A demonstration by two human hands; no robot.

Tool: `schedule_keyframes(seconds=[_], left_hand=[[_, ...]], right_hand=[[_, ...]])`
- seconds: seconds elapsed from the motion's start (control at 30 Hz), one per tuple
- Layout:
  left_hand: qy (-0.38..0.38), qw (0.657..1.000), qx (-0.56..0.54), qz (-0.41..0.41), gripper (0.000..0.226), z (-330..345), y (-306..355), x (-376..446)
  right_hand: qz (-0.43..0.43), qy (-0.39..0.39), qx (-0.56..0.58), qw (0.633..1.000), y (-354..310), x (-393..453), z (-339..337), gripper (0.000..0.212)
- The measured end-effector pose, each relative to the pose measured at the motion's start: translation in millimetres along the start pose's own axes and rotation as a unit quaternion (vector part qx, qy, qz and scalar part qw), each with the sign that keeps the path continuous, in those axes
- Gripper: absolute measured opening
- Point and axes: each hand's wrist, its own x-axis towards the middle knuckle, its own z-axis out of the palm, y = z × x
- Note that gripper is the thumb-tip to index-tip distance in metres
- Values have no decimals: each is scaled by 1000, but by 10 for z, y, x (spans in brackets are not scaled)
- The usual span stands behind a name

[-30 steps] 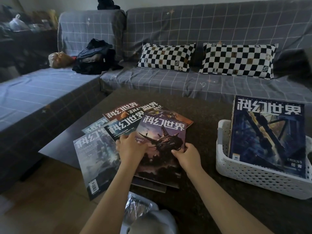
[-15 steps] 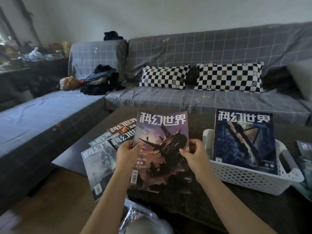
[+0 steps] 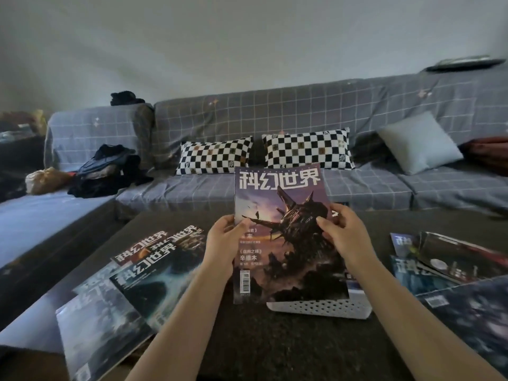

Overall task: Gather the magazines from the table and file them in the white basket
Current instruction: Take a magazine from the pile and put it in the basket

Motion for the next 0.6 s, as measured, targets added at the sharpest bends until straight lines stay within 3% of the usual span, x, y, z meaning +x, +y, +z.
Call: schedule_keyframes(seconds=[0.2,0.37,0.5,0.6], left_hand=[[-38,999,20,7,5,632,-192,357],[-9,996,87,36,5,884,-461,575],[-3,978,205,45,5,882,-671,629],[-11,950,305,62,18,864,-821,598]], right_hand=[[-11,52,-20,998,140,348,-428,31],[12,63,-49,997,379,548,-528,34],[31,55,-147,987,627,574,-568,33],[38,55,-234,970,779,518,-555,32]])
